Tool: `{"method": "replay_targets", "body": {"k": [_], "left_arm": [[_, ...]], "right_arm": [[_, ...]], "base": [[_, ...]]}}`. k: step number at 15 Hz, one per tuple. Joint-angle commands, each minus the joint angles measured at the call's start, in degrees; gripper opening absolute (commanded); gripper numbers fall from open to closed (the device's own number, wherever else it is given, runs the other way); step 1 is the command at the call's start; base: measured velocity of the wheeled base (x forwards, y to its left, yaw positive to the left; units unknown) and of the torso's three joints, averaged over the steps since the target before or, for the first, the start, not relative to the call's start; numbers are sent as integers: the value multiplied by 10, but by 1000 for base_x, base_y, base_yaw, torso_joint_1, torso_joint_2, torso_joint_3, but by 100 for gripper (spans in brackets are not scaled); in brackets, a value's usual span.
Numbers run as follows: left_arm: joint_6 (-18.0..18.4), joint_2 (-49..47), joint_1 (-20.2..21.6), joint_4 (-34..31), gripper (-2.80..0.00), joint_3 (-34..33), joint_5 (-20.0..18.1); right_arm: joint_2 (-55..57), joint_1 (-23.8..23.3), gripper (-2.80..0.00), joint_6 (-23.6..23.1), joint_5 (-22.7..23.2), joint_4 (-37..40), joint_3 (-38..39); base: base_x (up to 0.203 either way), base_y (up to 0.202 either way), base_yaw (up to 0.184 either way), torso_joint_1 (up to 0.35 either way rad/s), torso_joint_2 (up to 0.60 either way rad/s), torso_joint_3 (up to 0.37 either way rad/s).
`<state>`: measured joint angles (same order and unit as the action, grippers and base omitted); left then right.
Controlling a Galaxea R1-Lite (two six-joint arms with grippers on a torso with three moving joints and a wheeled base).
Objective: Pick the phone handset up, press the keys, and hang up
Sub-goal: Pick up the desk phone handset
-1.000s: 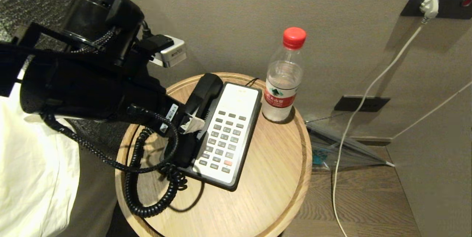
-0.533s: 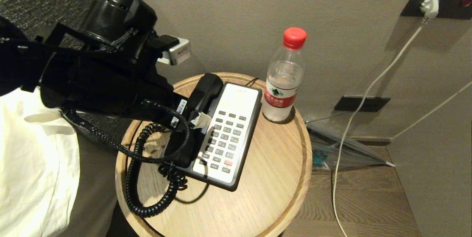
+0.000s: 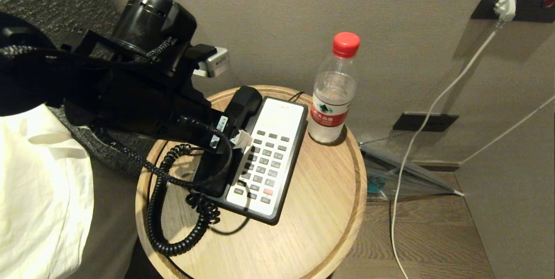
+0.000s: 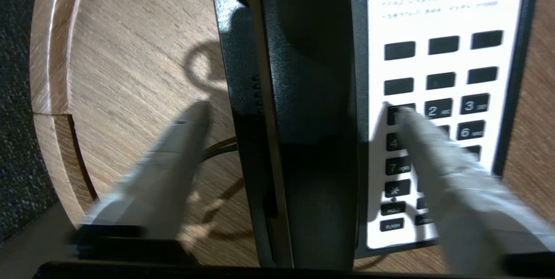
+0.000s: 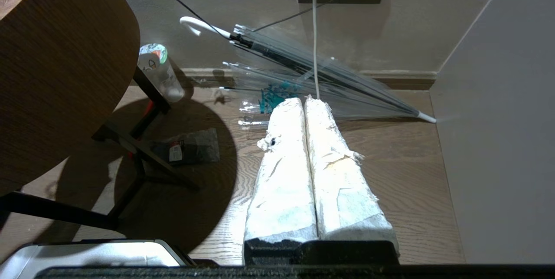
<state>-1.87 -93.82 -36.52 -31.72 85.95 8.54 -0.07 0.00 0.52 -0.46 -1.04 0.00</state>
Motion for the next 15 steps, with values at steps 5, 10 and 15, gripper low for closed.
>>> {"method": "replay_targets", "body": {"k": [5, 10, 15], "left_arm": [[1, -4, 0, -3, -280, -3, 7], [0, 6, -5, -6, -280, -9, 9], [0, 33, -9, -5, -280, -3, 24]], "right_arm": [[-7, 0, -280, 0, 0, 0, 1], [-7, 0, -280, 0, 0, 0, 1], [-7, 0, -280, 0, 0, 0, 1]], "base": [[0, 0, 0, 0, 0, 0], [0, 0, 0, 0, 0, 0], [0, 0, 0, 0, 0, 0]]}}
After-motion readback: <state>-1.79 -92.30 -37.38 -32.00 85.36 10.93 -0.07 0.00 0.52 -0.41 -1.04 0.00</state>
